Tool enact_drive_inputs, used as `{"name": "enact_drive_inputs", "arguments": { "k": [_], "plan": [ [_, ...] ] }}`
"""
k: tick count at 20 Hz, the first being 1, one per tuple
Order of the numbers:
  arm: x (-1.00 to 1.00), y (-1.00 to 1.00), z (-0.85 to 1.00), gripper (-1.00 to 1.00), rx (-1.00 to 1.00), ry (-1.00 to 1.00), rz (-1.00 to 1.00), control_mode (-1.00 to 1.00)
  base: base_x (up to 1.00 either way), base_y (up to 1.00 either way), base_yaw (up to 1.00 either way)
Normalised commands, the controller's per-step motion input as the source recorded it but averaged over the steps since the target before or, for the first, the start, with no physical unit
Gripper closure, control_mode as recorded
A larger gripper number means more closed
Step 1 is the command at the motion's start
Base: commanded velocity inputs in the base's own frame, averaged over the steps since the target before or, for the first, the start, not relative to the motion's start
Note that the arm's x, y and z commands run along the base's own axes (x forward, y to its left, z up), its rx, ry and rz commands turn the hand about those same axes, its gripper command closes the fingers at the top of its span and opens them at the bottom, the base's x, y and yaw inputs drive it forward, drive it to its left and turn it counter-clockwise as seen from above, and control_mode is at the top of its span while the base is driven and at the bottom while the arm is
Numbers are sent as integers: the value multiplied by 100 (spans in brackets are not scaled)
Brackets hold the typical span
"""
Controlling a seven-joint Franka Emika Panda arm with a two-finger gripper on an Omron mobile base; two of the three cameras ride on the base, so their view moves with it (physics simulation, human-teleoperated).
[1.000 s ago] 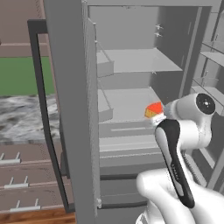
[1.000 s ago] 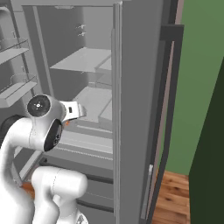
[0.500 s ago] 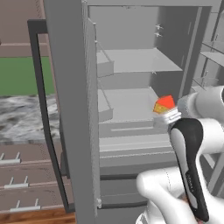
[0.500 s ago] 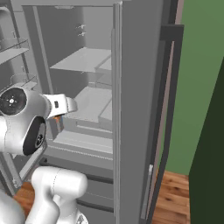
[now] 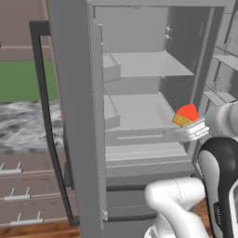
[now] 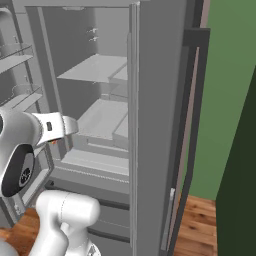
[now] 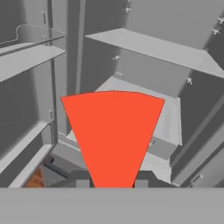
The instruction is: Take the cheese, fish, and garlic from the fridge and place them on the plate on the dining counter to create an appetizer plate.
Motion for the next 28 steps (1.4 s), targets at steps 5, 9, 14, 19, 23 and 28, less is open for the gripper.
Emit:
{"name": "enact_drive_inputs", "arguments": {
  "k": [5,9,14,19,23,28],
  "plan": [
    [0,0,0,100,0,0,0,100,-57,0,11],
    [0,0,0,100,0,0,0,100,-96,0,15],
    [0,0,0,100,0,0,0,100,-77,9,27],
    [0,0,0,100,0,0,0,100,-29,53,51],
    [0,0,0,100,0,0,0,100,0,70,63],
    [0,0,0,100,0,0,0,100,18,73,59]
  ]
}}
